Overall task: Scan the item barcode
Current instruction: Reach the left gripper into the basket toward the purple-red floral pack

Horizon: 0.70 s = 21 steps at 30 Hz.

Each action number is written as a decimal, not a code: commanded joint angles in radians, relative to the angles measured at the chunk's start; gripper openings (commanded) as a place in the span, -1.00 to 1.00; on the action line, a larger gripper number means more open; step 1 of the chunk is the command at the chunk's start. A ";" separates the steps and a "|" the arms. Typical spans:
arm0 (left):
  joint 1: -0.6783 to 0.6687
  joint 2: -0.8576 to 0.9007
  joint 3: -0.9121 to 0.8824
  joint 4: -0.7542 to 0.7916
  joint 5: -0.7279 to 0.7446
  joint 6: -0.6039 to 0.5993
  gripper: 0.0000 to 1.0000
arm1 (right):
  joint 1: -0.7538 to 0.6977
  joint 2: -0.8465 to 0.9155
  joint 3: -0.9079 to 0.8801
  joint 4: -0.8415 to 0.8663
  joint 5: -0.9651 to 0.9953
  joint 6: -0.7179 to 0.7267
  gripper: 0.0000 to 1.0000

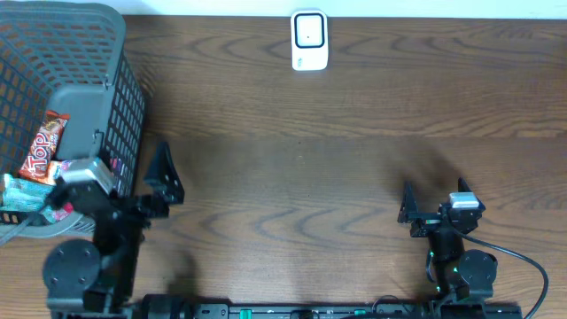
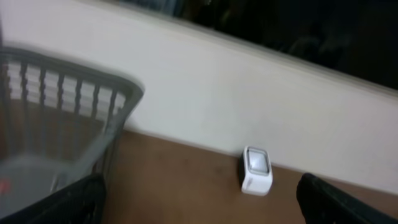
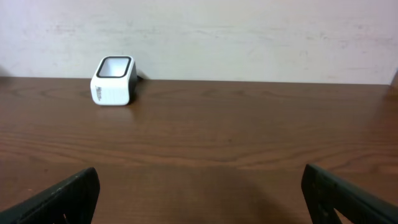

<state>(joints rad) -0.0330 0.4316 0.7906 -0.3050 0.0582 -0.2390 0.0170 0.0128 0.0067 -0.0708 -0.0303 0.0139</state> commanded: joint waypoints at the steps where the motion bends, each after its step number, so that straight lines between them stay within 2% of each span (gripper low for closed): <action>1: 0.004 0.077 0.127 0.045 0.013 0.109 0.96 | -0.009 -0.004 0.000 -0.005 -0.005 -0.008 0.98; 4: 0.004 0.227 0.344 -0.101 -0.111 0.103 0.96 | -0.009 -0.004 0.000 -0.005 -0.005 -0.008 0.98; 7: 0.004 0.446 0.657 -0.401 -0.221 0.100 0.96 | -0.009 -0.004 0.000 -0.005 -0.005 -0.008 0.98; 8: 0.004 0.516 0.755 -0.488 -0.212 0.100 0.96 | -0.009 -0.004 0.000 -0.005 -0.005 -0.008 0.98; 11: 0.004 0.699 0.999 -0.761 -0.060 0.115 0.96 | -0.009 -0.004 0.000 -0.005 -0.005 -0.008 0.99; 14: 0.004 0.819 1.102 -0.830 -0.135 0.107 0.96 | -0.009 -0.004 0.000 -0.005 -0.005 -0.008 0.99; 17: 0.028 0.917 1.197 -0.879 -0.356 -0.114 0.96 | -0.009 -0.004 0.000 -0.005 -0.005 -0.008 0.98; 21: 0.152 1.051 1.344 -0.961 -0.370 -0.226 0.95 | -0.009 -0.004 0.000 -0.005 -0.005 -0.008 0.99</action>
<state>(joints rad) 0.0292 1.4136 2.0212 -1.2266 -0.2089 -0.3069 0.0170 0.0128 0.0067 -0.0708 -0.0299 0.0143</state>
